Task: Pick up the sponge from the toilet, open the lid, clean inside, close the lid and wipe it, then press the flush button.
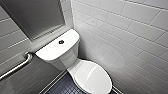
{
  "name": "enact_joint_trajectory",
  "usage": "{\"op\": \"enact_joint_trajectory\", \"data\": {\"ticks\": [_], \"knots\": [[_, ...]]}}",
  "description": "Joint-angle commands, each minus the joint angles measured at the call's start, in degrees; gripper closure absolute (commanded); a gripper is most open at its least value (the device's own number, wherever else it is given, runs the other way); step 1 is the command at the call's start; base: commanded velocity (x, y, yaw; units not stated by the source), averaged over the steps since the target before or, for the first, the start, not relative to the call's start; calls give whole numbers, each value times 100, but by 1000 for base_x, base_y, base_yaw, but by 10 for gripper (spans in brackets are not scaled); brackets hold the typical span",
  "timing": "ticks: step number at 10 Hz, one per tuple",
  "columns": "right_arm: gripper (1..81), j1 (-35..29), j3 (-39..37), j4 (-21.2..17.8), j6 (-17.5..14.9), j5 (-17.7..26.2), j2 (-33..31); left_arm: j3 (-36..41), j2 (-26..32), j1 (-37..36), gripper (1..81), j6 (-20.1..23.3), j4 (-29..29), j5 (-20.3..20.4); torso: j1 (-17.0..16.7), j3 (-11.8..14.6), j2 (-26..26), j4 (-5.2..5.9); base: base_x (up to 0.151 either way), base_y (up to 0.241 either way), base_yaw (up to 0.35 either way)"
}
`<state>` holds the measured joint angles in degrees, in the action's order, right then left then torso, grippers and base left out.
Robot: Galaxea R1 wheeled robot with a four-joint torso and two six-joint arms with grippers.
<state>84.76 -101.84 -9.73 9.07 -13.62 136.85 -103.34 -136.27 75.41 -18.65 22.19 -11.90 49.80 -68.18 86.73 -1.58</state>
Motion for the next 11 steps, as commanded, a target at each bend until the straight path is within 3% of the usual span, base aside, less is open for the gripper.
{"op": "enact_joint_trajectory", "data": {"ticks": [1, 4, 7, 11], "knots": [[811, 11, 744, 32, 51, 150, -812, -652, -401, 479, 10, 1320, -1656, 337, 0, 0, 0, 0, 0, 0, 0], [811, -691, 1387, -38, 77, 87, -1711, -749, -639, 629, 10, 1364, -1533, 249, 0, 2, 2, 0, 0, 0, 0], [811, -1921, 2178, -47, 104, 175, -2397, -802, -877, 743, 10, 1364, -1006, 267, 0, 5, 5, 0, 0, 0, 0], [811, -3504, 2152, -38, 288, 1317, -1932, -864, -1131, 831, 10, 1364, -848, 276, 0, 5, 2, 0, 0, 0, 0]]}}
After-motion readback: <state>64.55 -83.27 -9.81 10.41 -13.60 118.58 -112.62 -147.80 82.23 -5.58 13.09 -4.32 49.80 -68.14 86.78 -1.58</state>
